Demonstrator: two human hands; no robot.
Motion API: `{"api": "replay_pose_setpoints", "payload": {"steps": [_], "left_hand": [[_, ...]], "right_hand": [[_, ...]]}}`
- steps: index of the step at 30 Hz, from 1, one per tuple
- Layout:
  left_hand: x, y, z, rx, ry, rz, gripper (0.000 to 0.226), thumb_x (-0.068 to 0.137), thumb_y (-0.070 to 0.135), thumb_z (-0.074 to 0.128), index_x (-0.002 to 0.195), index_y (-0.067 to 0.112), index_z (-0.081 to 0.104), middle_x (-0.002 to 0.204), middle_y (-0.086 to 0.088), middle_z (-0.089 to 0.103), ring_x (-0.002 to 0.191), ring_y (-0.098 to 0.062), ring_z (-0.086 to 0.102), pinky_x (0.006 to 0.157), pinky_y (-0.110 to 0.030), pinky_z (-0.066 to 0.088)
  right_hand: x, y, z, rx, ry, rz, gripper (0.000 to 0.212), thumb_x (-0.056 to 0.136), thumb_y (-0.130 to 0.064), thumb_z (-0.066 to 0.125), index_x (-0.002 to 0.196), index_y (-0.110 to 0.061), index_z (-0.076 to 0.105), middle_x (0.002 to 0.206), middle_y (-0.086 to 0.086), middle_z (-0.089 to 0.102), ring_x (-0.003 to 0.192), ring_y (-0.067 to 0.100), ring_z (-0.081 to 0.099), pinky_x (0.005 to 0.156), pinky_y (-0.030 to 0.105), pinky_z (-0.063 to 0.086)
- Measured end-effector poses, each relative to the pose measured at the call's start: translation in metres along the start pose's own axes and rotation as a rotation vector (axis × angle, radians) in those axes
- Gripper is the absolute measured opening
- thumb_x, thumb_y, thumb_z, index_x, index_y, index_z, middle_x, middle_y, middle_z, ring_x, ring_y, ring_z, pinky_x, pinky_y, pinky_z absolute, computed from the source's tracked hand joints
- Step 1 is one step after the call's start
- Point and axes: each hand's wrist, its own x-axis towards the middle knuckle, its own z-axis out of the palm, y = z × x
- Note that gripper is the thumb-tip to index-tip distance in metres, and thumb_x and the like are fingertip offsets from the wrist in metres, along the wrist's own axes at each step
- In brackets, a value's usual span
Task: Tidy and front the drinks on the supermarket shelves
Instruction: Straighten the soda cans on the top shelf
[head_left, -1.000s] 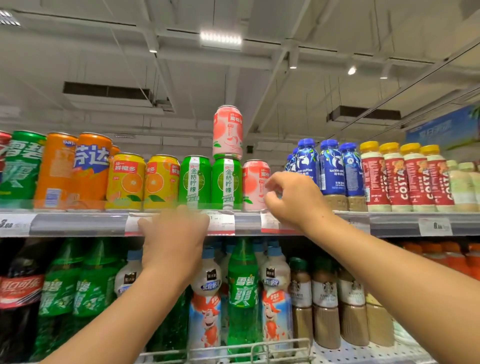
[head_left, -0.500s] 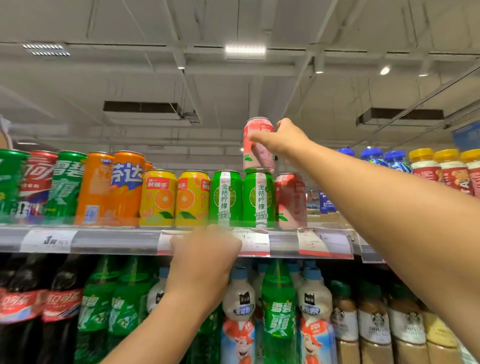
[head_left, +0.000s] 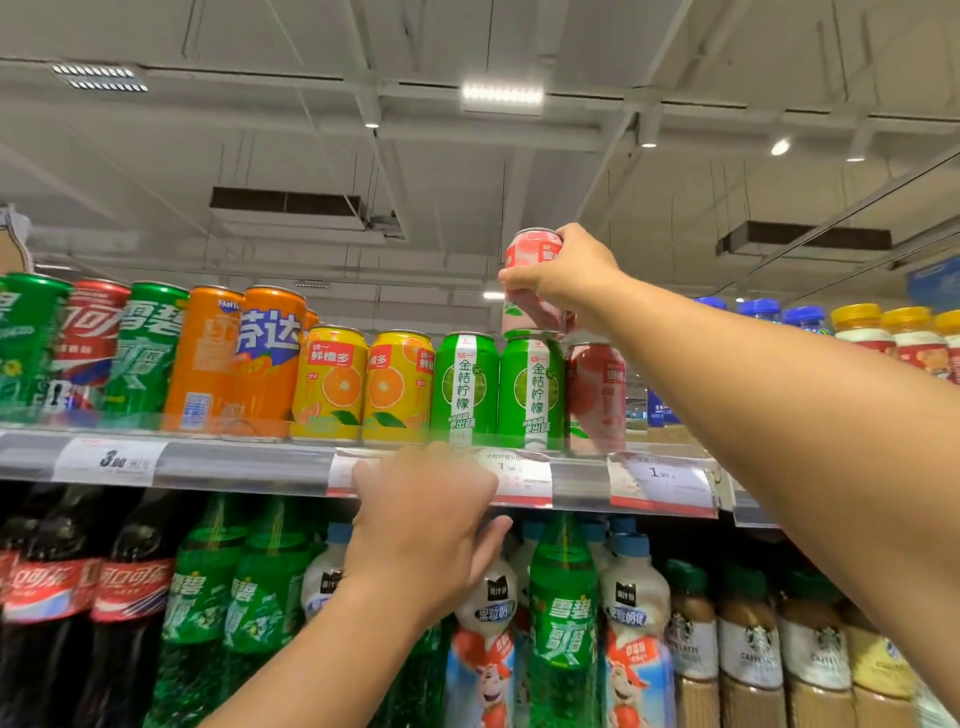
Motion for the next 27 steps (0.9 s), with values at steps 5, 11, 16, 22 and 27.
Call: {"api": "replay_pose_setpoints", "payload": {"steps": [5,11,16,22,27], "left_hand": [[0.001,0.002,-0.001,0.012,0.000,-0.024,0.042,0.085,0.048,0.054,0.106,0.012,0.059,0.090,-0.018,0.053,0.076,-0.035,0.048,0.066,-0.051,0.042],[0.002,0.003,-0.002,0.023,-0.029,-0.044,0.044,0.085,0.048,0.059,0.109,0.011,0.058,0.092,-0.019,0.054,0.078,-0.036,0.048,0.068,-0.051,0.041],[0.002,0.003,-0.007,0.005,-0.062,-0.046,0.045,0.085,0.049,0.057,0.110,0.012,0.058,0.095,-0.019,0.053,0.080,-0.036,0.047,0.069,-0.052,0.041],[0.011,0.016,-0.018,-0.035,0.019,0.041,0.048,0.084,0.049,0.046,0.110,0.012,0.061,0.115,-0.020,0.056,0.102,-0.040,0.051,0.082,-0.061,0.040],[0.013,0.039,-0.018,-0.092,0.023,0.068,0.047,0.088,0.043,0.035,0.111,0.012,0.061,0.099,-0.015,0.058,0.087,-0.036,0.054,0.073,-0.055,0.043]], "right_hand": [[0.000,-0.004,-0.009,0.078,0.046,-0.078,0.077,0.066,-0.044,0.087,0.128,-0.022,0.046,0.115,0.001,0.058,0.102,0.024,0.060,0.082,0.048,0.057],[-0.006,0.003,-0.058,0.156,0.117,-0.124,0.078,0.062,-0.042,0.089,0.124,-0.026,0.044,0.114,-0.002,0.057,0.102,0.021,0.060,0.082,0.049,0.058],[-0.028,0.035,-0.091,0.120,0.123,-0.076,0.074,0.059,-0.031,0.091,0.117,-0.026,0.044,0.110,0.000,0.059,0.099,0.022,0.063,0.070,0.045,0.059],[-0.054,0.070,-0.113,0.041,0.068,0.009,0.071,0.062,-0.028,0.090,0.116,-0.023,0.044,0.101,-0.003,0.057,0.089,0.014,0.060,0.059,0.037,0.058],[-0.062,0.094,-0.107,0.054,0.077,0.026,0.072,0.061,-0.029,0.091,0.116,-0.024,0.045,0.103,-0.004,0.058,0.089,0.010,0.059,0.067,0.036,0.059]]}}
